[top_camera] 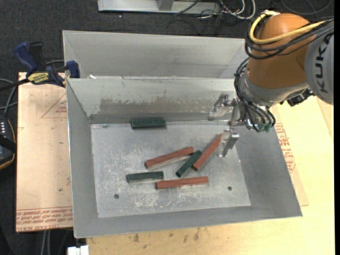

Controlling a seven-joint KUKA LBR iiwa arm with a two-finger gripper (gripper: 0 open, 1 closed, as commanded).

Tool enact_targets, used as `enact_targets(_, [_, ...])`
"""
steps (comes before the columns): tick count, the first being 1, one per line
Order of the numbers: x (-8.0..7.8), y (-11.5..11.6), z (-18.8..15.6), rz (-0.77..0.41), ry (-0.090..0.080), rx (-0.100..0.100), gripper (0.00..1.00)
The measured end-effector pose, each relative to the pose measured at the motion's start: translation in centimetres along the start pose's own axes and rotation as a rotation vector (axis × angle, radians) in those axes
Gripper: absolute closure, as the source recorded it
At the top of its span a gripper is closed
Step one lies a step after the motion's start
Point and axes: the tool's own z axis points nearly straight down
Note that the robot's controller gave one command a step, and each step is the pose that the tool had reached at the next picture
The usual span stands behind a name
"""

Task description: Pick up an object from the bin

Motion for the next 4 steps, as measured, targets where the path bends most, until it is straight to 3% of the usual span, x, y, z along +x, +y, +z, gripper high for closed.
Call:
enact_targets(1, [-0.1,0.0,-0.4,0.0,-0.007,0.0,0.0])
enact_targets(2, [-0.2,1.7,2.6,-0.086,-0.013,0.002,0.0])
enact_targets(3, [-2.0,6.2,9.9,-0.14,-0.013,0.001,0.0])
enact_targets(4, [0.1,5.9,16.3,-0.323,-0.037,0.0,1.0])
